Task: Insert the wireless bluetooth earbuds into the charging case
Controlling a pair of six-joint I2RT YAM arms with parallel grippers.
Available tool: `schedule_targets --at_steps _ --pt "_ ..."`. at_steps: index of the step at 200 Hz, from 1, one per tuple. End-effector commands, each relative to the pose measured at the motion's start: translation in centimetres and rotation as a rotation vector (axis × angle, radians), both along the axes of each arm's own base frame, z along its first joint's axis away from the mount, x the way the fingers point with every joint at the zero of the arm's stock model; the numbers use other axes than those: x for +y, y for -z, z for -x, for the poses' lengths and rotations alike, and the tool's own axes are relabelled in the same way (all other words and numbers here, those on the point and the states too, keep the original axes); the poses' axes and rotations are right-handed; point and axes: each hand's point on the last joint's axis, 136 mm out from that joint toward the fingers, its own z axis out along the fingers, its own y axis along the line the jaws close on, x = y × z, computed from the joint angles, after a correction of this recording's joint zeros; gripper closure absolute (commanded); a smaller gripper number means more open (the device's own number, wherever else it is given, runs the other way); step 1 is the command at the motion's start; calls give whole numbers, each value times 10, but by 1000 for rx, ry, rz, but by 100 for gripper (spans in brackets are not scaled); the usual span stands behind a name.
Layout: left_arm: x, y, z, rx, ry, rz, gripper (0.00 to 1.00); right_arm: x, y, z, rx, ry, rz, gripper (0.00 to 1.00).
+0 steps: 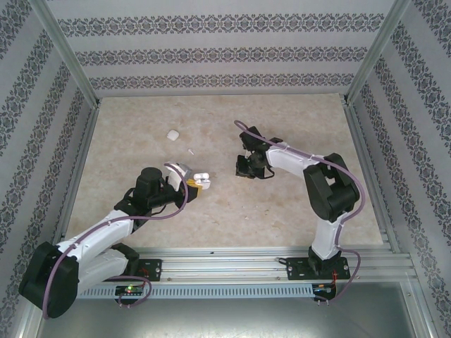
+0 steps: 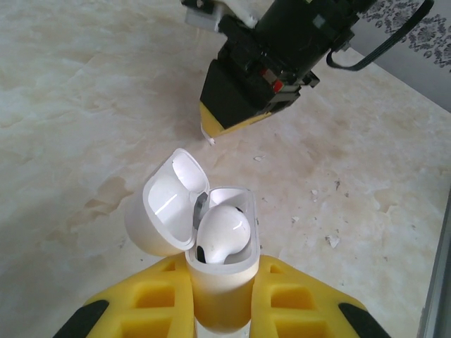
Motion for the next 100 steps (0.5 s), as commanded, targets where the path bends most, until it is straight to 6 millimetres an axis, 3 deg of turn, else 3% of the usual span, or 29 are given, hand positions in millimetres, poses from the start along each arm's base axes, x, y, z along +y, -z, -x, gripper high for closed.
schedule_targets --at_steps 1,54,100 --pt "-10 -21 0 -78 64 51 100 3 -31 2 -111 -87 -2 89" --pt "-21 -56 0 -166 138 108 100 31 -122 21 -411 -288 -42 93" --pt "-25 -79 -9 -183 128 147 100 54 -177 49 -595 -379 -113 95"
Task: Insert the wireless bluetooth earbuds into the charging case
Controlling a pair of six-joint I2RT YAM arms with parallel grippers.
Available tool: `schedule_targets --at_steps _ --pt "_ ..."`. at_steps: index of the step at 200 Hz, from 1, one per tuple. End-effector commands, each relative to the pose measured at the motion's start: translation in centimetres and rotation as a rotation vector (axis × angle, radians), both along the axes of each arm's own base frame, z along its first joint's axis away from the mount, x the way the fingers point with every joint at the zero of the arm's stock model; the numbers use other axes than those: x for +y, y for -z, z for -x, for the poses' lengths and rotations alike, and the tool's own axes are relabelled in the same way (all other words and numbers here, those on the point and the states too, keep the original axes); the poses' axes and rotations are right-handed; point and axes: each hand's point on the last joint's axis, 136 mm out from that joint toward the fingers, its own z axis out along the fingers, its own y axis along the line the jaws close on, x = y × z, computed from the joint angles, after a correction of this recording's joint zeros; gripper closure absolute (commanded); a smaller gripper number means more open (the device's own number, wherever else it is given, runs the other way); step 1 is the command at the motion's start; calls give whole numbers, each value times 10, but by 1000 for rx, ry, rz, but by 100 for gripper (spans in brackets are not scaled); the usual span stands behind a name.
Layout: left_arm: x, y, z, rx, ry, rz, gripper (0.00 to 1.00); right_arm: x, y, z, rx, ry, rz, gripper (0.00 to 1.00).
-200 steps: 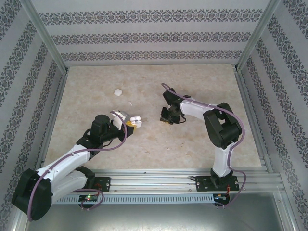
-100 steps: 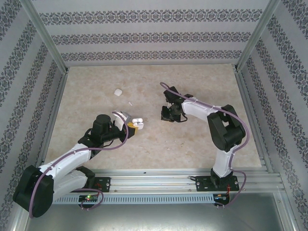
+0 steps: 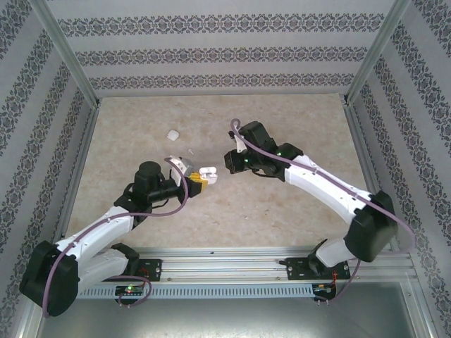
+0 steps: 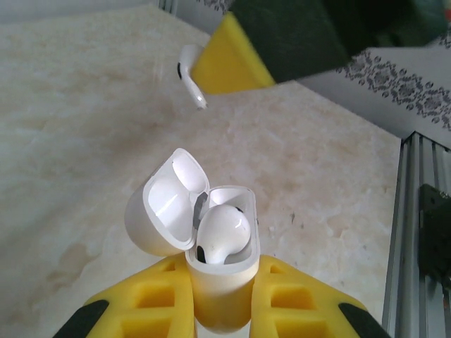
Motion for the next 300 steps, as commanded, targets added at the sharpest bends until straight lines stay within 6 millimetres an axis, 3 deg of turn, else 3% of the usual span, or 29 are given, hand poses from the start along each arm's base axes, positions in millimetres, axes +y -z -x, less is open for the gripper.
schedule_targets --at_steps 1,30,80,197,300 --pt "-5 -34 -7 -81 16 63 100 2 -17 6 -109 -34 3 95" --pt "-6 -47 -9 -85 7 98 100 10 -43 19 -203 -75 -49 96" --pt "-7 -66 -8 -111 10 163 100 14 -54 28 -263 -119 -104 95" --pt "-6 -85 -3 -166 15 226 100 24 -51 42 -247 -170 -122 95" --pt "-6 -84 -3 -174 13 219 100 17 -40 52 -183 -177 -60 95"
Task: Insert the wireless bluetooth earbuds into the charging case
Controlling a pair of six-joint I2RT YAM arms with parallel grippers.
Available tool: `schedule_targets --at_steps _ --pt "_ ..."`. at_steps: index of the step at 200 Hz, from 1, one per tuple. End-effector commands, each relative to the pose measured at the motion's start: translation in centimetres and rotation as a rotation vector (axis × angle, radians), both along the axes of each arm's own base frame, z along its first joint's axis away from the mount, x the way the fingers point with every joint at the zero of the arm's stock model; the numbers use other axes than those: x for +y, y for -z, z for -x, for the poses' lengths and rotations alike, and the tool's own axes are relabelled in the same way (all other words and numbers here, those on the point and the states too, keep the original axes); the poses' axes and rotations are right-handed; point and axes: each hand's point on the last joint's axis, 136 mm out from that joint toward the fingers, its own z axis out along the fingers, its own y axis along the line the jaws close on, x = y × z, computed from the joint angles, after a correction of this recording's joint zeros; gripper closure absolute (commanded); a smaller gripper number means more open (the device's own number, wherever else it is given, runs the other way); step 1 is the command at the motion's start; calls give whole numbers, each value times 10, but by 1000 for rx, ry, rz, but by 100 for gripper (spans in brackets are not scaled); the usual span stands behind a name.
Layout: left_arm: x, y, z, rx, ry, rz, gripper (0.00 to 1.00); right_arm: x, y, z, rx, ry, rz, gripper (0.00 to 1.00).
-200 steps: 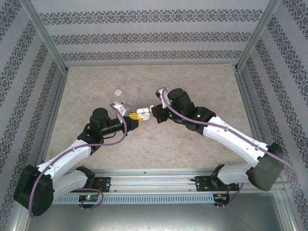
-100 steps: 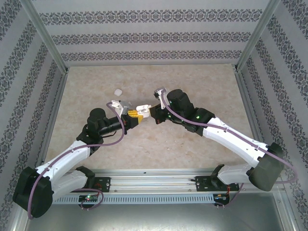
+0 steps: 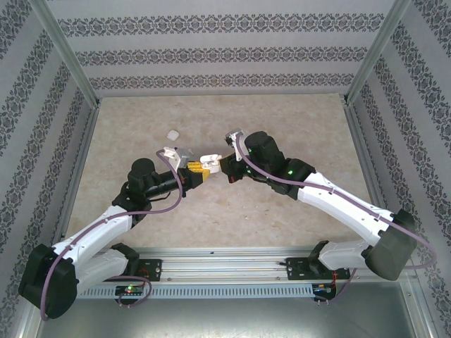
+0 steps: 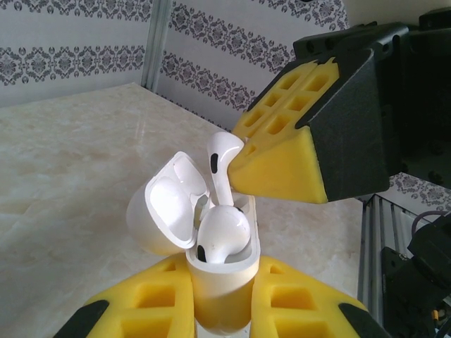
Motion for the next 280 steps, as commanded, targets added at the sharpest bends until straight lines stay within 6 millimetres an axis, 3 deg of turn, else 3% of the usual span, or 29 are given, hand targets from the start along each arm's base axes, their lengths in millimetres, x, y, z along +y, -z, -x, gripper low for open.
schedule_targets --at_steps 1,146,280 --pt "2 -26 1 -96 -1 47 100 -4 4 15 39 -26 38 95" --pt "5 -28 -1 -115 -23 59 100 -3 5 23 44 -48 73 92" --pt "4 -21 -4 -107 -31 52 100 14 -13 24 98 -68 68 77"
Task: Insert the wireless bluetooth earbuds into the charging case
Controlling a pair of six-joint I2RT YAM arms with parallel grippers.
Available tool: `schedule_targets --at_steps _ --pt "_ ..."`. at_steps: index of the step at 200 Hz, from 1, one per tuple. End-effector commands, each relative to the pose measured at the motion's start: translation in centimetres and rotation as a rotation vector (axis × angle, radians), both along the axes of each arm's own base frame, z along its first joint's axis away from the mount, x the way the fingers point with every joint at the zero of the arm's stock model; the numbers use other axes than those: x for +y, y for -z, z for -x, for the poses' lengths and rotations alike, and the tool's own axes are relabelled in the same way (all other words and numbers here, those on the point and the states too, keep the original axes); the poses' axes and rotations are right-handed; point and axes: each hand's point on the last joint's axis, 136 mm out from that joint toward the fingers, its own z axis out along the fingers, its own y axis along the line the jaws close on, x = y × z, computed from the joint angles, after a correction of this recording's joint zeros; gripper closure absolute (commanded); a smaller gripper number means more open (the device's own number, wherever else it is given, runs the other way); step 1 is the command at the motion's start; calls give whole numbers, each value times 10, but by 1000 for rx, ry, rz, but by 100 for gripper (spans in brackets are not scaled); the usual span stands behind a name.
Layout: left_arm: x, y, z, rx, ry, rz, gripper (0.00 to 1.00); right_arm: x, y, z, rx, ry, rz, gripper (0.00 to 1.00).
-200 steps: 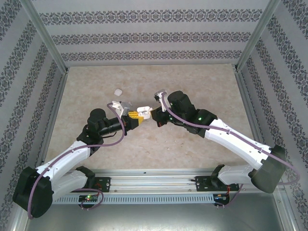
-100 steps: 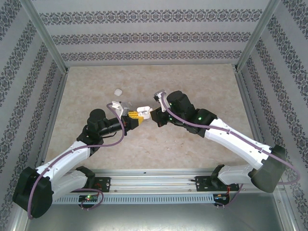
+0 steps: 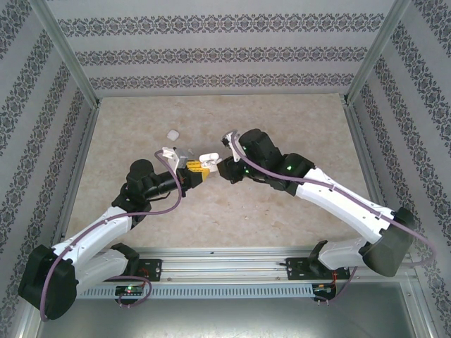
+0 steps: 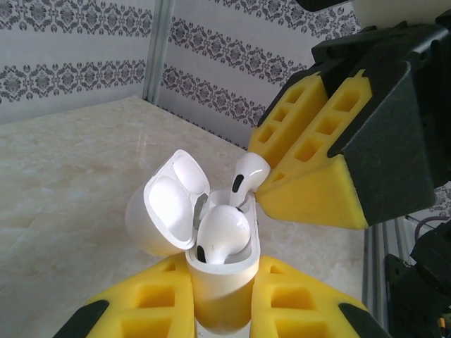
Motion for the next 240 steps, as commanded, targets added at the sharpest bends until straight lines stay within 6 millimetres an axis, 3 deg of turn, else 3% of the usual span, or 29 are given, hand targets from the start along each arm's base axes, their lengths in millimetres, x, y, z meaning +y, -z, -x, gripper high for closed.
schedule_targets --at_steps 1,172,240 --pt "3 -15 -3 -70 -21 36 100 13 -8 12 37 -52 -19 77" --pt "1 -11 -6 -67 -13 21 100 22 -19 5 151 3 -7 59" --pt "0 -10 -4 -61 -7 23 100 18 -37 6 162 29 -63 55"
